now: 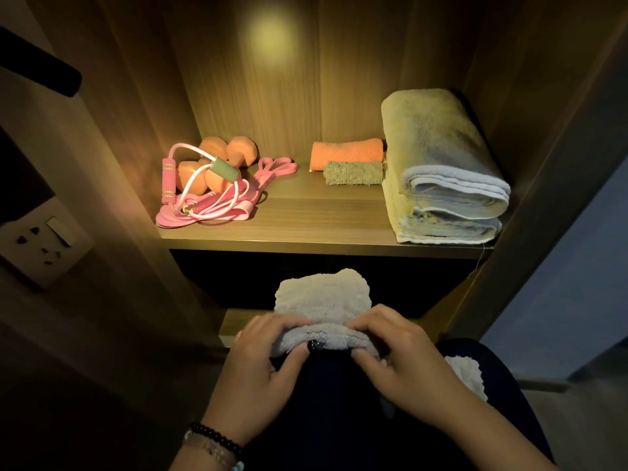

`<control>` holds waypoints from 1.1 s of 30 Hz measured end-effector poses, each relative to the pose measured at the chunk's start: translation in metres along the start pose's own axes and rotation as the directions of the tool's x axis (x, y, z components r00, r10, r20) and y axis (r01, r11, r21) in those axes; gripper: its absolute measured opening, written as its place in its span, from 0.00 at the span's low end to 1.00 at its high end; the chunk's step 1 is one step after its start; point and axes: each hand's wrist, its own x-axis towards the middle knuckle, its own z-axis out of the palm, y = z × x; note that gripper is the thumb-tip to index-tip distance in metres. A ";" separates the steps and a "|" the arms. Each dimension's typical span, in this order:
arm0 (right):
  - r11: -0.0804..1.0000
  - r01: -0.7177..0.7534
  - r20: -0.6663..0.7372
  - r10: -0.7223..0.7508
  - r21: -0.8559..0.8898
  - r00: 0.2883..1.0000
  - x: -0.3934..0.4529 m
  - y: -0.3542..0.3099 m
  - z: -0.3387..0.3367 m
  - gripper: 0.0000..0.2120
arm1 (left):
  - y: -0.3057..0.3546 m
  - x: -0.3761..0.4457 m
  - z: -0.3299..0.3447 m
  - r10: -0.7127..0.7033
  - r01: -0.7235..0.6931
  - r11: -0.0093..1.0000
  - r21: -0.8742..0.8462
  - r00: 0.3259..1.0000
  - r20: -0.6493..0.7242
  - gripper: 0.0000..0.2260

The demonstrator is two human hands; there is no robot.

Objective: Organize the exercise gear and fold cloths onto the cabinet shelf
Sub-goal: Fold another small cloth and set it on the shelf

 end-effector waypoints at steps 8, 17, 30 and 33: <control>0.873 -0.264 0.025 0.278 0.411 0.960 0.001 0.003 0.011 0.12 | 0.005 0.003 0.012 -0.268 0.247 0.955 -0.166 0.956 -0.116 0.07; 0.899 -0.430 -0.207 0.439 0.089 0.875 0.019 -0.001 0.013 0.17 | 0.008 0.015 0.018 -0.453 0.442 0.892 -0.100 0.867 -0.208 0.10; 0.986 -0.008 -0.043 0.001 -0.168 0.999 -0.011 0.003 0.002 0.24 | 0.000 0.001 0.008 0.069 -0.053 0.993 0.104 0.987 -0.148 0.09; 0.969 0.035 -0.066 -0.052 -0.244 0.996 -0.009 0.000 -0.003 0.24 | 0.000 0.000 0.006 0.035 -0.030 0.994 0.105 0.998 -0.044 0.12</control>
